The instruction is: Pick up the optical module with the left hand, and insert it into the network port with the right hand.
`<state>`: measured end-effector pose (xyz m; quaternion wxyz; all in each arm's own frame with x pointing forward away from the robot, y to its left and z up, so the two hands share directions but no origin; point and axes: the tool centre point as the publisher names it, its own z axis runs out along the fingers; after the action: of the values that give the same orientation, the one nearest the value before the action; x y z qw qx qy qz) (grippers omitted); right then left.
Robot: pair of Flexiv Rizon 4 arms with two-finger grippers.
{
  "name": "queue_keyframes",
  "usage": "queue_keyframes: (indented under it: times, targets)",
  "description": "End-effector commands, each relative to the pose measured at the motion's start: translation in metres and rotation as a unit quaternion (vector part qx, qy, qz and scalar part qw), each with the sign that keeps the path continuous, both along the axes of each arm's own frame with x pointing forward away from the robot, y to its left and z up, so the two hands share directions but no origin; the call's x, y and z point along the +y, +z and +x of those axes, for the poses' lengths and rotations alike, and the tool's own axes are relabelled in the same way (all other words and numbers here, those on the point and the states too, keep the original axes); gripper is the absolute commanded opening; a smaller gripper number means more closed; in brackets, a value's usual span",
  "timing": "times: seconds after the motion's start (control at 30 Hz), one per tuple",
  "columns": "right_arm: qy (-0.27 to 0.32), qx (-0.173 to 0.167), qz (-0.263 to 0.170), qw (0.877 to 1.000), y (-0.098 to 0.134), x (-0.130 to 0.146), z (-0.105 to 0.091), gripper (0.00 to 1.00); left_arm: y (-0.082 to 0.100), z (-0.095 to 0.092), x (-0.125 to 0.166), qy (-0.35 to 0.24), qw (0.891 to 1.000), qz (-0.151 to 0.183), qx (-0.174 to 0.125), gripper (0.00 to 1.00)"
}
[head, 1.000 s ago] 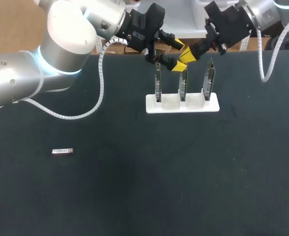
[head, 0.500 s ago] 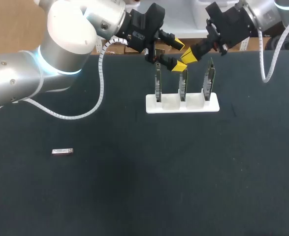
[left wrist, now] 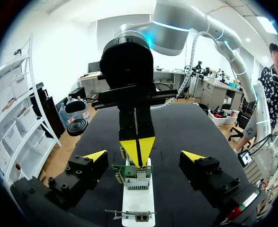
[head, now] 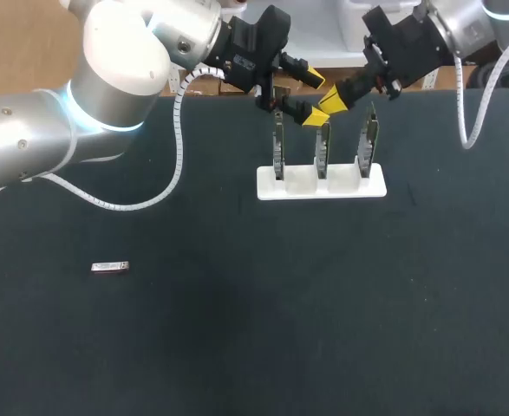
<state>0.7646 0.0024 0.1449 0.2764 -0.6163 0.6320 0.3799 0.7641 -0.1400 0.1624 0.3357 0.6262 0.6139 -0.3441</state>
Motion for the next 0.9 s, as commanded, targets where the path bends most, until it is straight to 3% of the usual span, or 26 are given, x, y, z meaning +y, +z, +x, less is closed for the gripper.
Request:
queue_keyframes:
  times: [0.03,0.9]
  targets:
    - [0.0,0.003,0.0,1.0,-0.0043,0.0,0.0007,0.0,-0.0002,-0.0002,0.0002,0.0,1.0,0.0,-0.001,1.0]
    - [-0.002,0.011,0.006,1.0,-0.0088,-0.0007,-0.0006,0.0,-0.0002,-0.0002,0.0002,0.0,1.0,0.0,-0.001,1.0]
